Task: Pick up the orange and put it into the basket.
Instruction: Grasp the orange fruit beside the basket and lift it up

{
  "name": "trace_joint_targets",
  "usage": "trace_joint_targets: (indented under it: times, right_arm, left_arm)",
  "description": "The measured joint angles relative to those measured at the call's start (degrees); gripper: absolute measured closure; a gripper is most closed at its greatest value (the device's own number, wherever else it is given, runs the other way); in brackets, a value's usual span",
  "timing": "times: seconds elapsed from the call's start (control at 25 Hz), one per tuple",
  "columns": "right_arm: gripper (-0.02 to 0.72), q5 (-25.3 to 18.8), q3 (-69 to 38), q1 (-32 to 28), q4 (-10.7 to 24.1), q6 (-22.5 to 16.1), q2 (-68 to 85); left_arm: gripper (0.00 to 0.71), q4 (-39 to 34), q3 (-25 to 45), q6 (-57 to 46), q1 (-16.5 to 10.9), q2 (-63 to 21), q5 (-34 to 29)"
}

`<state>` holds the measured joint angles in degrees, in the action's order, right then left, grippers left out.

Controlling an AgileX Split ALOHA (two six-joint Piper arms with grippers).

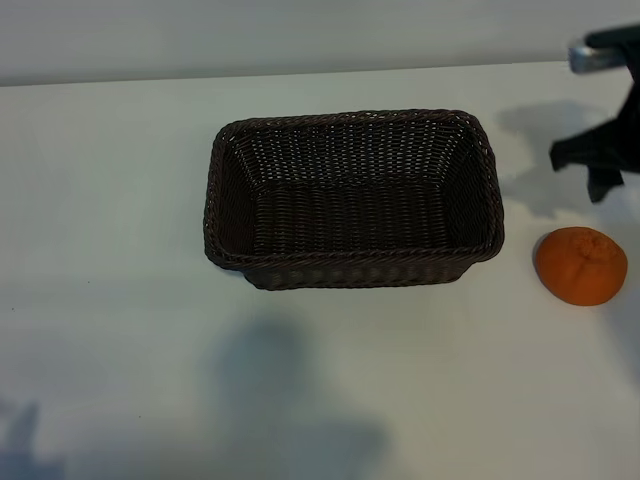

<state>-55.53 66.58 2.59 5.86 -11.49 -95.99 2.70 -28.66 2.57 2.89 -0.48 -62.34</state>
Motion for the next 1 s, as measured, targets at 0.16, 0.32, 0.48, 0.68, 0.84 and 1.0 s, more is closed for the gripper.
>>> trace_joint_targets:
  times: [0.16, 0.32, 0.48, 0.68, 0.84, 1.0]
  right_arm:
    - [0.168, 5.6, -6.7, -1.6, -2.6, 2.1, -0.1]
    - [0.168, 13.6, -10.7, -1.7, -3.6, 2.6, -0.2]
    - [0.168, 16.7, -11.2, -1.7, -4.5, 2.6, -0.2]
    - [0.168, 17.0, -11.2, -1.7, -4.7, 2.9, -3.2]
    - [0.231, 17.5, -11.2, -1.7, -4.7, 3.2, -6.2]
    - [0.538, 17.4, -11.2, -1.7, -5.9, 3.2, -6.4]
  left_arm:
    - [0.115, 0.0, 0.0, 0.0, 1.5, 0.0, 0.0]
    - [0.115, 0.0, 0.0, 0.0, 1.7, 0.0, 0.0]
    - [0.115, 0.0, 0.0, 0.0, 1.7, 0.0, 0.0]
    - [0.115, 0.0, 0.0, 0.0, 1.7, 0.0, 0.0]
    - [0.115, 0.0, 0.0, 0.2, 1.7, 0.0, 0.0]
    - [0.115, 0.0, 0.0, 0.2, 1.7, 0.0, 0.0]
